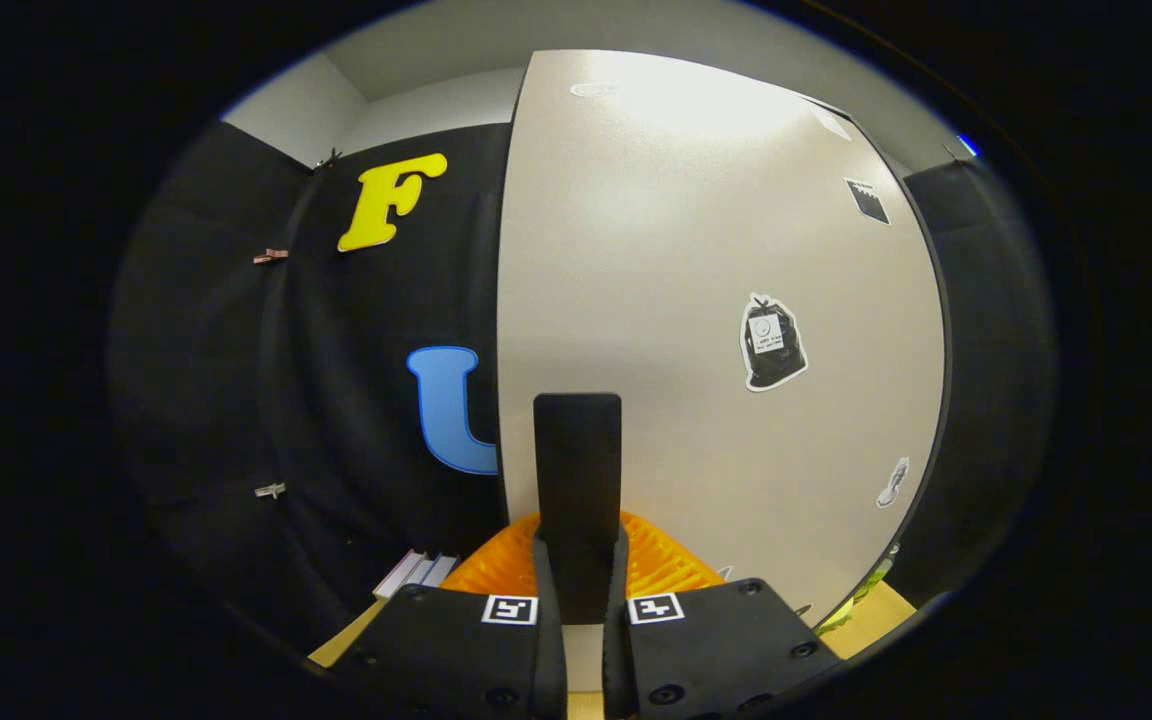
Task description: Open the shoe cabinet door, grab the shoes and put them into the shoe cabinet, then close the shoe cabinet door.
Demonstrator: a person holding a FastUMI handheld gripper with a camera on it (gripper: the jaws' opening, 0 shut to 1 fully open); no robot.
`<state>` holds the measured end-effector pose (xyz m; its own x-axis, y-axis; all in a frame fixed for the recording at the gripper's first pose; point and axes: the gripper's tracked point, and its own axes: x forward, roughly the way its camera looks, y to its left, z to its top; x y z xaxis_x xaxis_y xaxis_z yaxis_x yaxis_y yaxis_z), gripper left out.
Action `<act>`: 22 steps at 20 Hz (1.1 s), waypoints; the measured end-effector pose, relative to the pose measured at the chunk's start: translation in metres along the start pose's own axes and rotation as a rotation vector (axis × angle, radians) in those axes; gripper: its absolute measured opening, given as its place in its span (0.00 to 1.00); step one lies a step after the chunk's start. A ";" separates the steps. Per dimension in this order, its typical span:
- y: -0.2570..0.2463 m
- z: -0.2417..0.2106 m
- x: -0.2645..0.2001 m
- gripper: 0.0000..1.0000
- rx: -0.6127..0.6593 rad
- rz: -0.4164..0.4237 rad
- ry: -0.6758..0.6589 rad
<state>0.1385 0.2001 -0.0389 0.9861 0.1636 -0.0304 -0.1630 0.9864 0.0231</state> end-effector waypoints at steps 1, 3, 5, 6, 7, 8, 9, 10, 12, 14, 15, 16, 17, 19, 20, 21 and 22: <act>-0.001 0.003 -0.014 0.18 0.006 0.018 0.000; -0.008 0.004 -0.038 0.18 0.009 0.045 0.005; -0.016 0.004 -0.063 0.18 0.015 0.056 0.012; -0.022 0.005 -0.073 0.18 0.026 0.058 0.017; -0.028 0.006 -0.082 0.18 0.028 0.065 0.015; -0.034 0.007 -0.092 0.18 0.028 0.070 0.015; -0.039 0.008 -0.101 0.18 0.026 0.075 0.019; -0.045 0.009 -0.111 0.17 0.028 0.079 0.018; -0.057 0.008 -0.128 0.17 0.034 0.084 0.023; -0.070 0.009 -0.143 0.18 0.034 0.082 0.027; -0.078 0.010 -0.149 0.17 0.032 0.079 0.029; -0.085 0.009 -0.157 0.18 0.035 0.073 0.032; -0.093 0.009 -0.164 0.17 0.033 0.071 0.033; -0.107 0.010 -0.175 0.17 0.018 0.069 0.031; -0.115 0.011 -0.180 0.17 0.018 0.062 0.030; -0.124 0.011 -0.185 0.17 0.021 0.054 0.033; -0.131 0.011 -0.189 0.17 0.021 0.048 0.035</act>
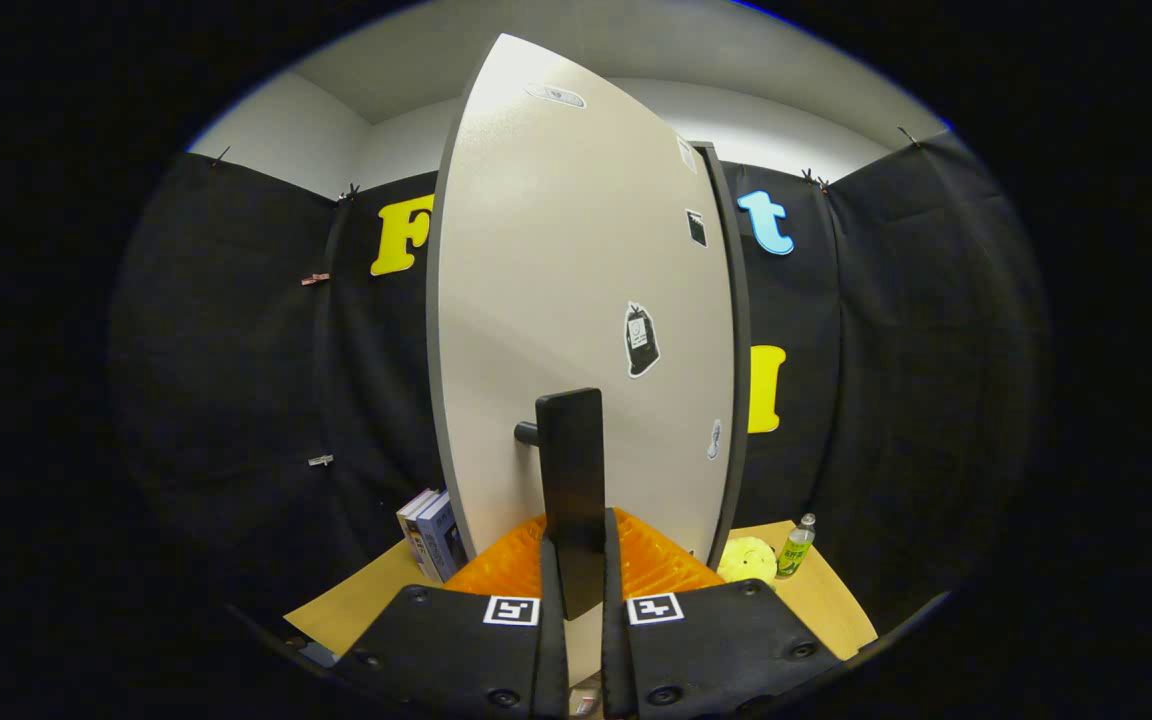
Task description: Open the shoe cabinet door, grab the shoes and put them into the shoe cabinet, then close the shoe cabinet door.
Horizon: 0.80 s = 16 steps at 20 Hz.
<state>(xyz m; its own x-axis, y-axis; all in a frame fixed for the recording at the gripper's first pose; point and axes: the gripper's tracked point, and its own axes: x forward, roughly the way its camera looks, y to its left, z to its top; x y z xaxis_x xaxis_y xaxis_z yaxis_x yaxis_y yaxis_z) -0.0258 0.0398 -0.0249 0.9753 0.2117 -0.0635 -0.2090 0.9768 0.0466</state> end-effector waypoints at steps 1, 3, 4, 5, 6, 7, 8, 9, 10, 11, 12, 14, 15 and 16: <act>-0.008 0.001 -0.005 0.17 0.004 -0.008 0.000; -0.023 0.001 -0.013 0.17 0.013 -0.025 0.000; -0.032 0.002 -0.016 0.17 0.021 -0.038 0.001; -0.040 0.003 -0.018 0.17 0.029 -0.052 0.002; -0.049 0.003 -0.021 0.16 0.035 -0.068 0.005; -0.057 0.004 -0.024 0.16 0.040 -0.084 0.012; -0.065 0.005 -0.027 0.16 0.047 -0.098 0.011; -0.073 0.006 -0.030 0.16 0.051 -0.112 0.014; -0.081 0.006 -0.033 0.16 0.048 -0.125 0.015; -0.088 0.007 -0.035 0.16 0.039 -0.134 0.016; -0.097 0.008 -0.035 0.16 0.028 -0.142 0.016; -0.112 0.008 -0.035 0.15 0.007 -0.147 0.021; -0.121 0.009 -0.036 0.12 0.005 -0.148 0.020; -0.129 0.013 -0.040 0.10 0.016 -0.147 0.015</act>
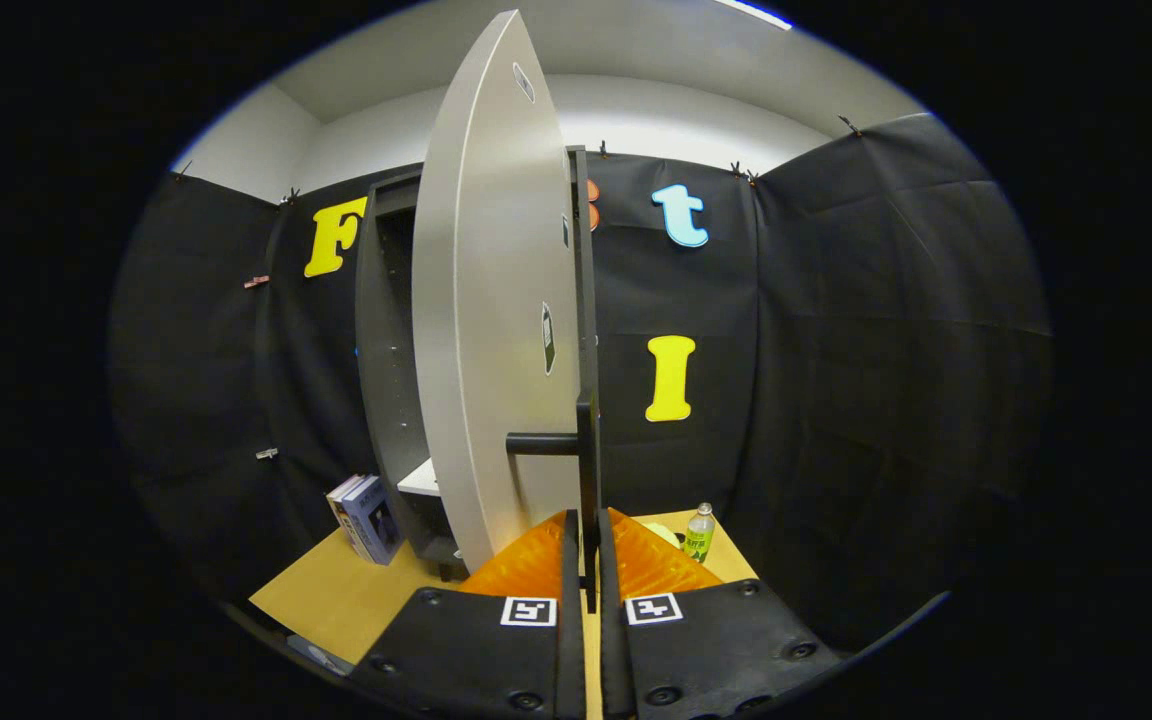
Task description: Open the shoe cabinet door, grab the shoes and put them into the shoe cabinet, then close the shoe cabinet door.
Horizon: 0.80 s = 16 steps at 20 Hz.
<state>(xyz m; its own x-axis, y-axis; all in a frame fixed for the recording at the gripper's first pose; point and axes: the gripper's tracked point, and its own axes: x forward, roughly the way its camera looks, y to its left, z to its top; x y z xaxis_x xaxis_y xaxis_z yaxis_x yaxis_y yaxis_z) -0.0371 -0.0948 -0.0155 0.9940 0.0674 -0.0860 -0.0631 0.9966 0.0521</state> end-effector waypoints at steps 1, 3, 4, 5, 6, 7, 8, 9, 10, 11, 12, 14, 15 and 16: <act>-0.006 0.002 -0.003 0.10 0.017 -0.002 -0.003; -0.017 0.006 -0.004 0.10 0.029 -0.007 -0.014; -0.014 0.007 -0.006 0.10 0.044 0.011 -0.019; -0.009 0.006 -0.006 0.10 0.048 0.026 -0.020; -0.008 0.005 -0.005 0.10 0.044 0.035 -0.017; -0.008 0.004 -0.006 0.10 0.037 0.033 -0.019; -0.011 0.005 -0.005 0.10 0.027 0.023 -0.023; -0.013 0.004 -0.006 0.10 0.021 0.012 -0.024; -0.013 0.006 -0.006 0.11 0.023 0.005 -0.028; -0.012 0.006 -0.007 0.10 0.034 0.004 -0.029; -0.012 0.007 -0.008 0.10 0.047 0.005 -0.029; -0.014 0.008 -0.009 0.11 0.047 -0.011 -0.034; -0.016 0.008 -0.009 0.10 0.038 -0.027 -0.037; -0.016 0.009 -0.010 0.10 0.034 -0.035 -0.042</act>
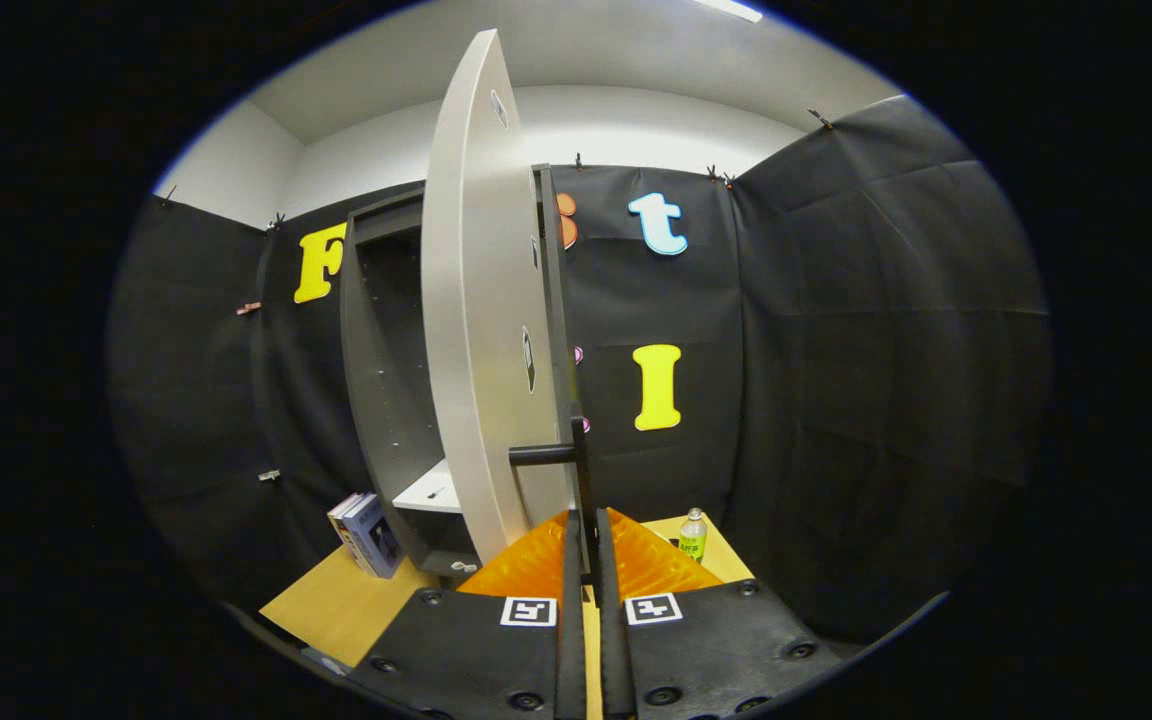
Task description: Open the shoe cabinet door, grab the shoes and put them into the shoe cabinet, then close the shoe cabinet door.
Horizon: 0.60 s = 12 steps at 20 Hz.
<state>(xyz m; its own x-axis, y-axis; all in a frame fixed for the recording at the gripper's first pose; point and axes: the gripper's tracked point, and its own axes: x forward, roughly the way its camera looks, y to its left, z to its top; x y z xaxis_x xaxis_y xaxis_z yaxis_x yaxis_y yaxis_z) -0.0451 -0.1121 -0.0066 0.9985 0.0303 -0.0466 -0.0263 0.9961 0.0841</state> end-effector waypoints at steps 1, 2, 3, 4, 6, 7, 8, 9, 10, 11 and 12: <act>0.000 0.001 -0.002 0.10 0.003 -0.003 -0.004; -0.001 0.002 -0.003 0.10 0.007 -0.002 -0.003; 0.000 0.003 -0.005 0.10 0.006 0.002 -0.004; 0.000 0.002 -0.007 0.11 0.000 0.009 0.000; 0.016 -0.002 -0.022 0.17 -0.008 0.079 0.015; 0.021 -0.006 -0.026 0.23 -0.013 0.108 0.027; 0.027 -0.010 -0.031 0.32 -0.016 0.140 0.045; 0.032 -0.014 -0.035 0.40 -0.021 0.167 0.060; 0.038 -0.018 -0.039 0.46 -0.023 0.191 0.075; 0.045 -0.023 -0.042 0.56 -0.021 0.207 0.089; 0.054 -0.030 -0.046 0.65 -0.014 0.225 0.112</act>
<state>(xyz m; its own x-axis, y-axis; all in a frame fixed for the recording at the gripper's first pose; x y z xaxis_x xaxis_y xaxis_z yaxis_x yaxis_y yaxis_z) -0.0938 -0.0575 -0.0303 0.9557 0.2599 -0.1385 -0.2491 0.9642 0.0908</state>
